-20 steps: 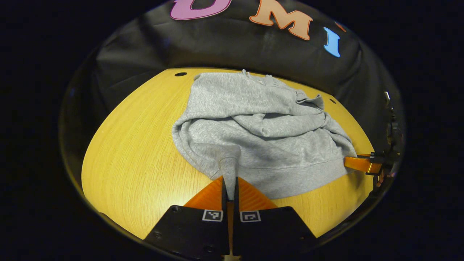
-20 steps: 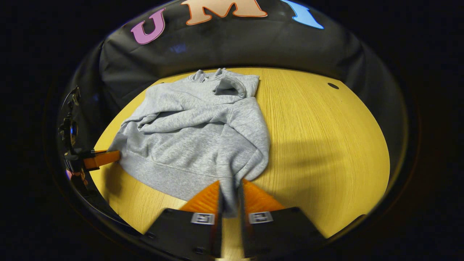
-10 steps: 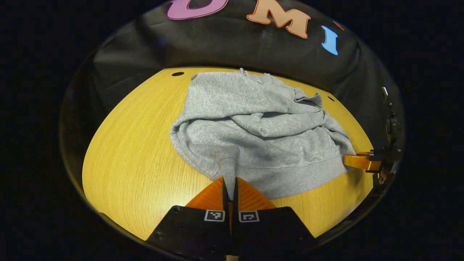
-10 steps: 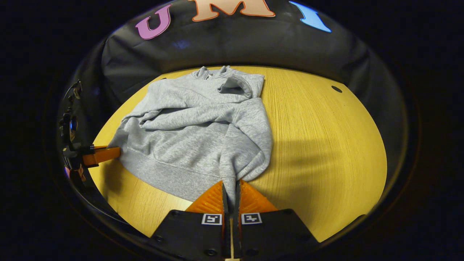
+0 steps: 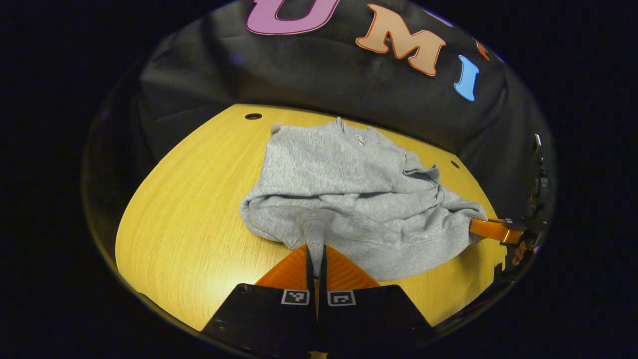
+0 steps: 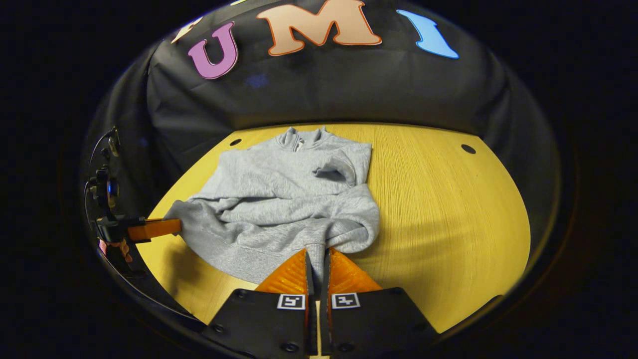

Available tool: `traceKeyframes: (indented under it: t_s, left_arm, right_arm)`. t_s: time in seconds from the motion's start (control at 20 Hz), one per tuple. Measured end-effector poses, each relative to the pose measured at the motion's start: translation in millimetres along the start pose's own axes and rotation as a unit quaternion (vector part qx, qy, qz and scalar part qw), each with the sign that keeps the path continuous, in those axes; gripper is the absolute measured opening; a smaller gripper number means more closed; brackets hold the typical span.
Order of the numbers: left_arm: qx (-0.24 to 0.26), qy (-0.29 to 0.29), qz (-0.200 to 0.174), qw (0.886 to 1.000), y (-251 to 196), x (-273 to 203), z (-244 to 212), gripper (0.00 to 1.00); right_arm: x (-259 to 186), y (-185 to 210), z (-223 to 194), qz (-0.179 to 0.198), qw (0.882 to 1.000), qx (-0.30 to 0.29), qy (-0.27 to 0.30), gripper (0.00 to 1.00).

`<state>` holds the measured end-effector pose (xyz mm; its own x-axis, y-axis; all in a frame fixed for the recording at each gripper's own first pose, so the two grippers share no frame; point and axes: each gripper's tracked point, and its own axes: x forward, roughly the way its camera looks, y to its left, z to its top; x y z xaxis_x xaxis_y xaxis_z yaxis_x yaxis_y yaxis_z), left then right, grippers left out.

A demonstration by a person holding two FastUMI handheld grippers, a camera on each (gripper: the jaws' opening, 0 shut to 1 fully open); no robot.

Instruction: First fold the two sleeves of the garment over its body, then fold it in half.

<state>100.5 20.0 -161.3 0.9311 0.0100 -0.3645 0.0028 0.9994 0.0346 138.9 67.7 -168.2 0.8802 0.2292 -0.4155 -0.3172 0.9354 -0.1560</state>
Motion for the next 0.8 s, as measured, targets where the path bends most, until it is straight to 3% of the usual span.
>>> traceKeyframes:
  t_s: [0.45,0.8]
  left_arm:
    - [-0.012,-0.051,-0.003,0.999,-9,32,74,0.00]
    - [-0.028,-0.062,0.008,0.998,-6,92,117,0.00]
  right_arm:
    - [44,-13,64,-0.011,0.999,0.024,-0.041,0.05]
    - [99,-27,89,-0.009,0.998,0.043,-0.037,0.05]
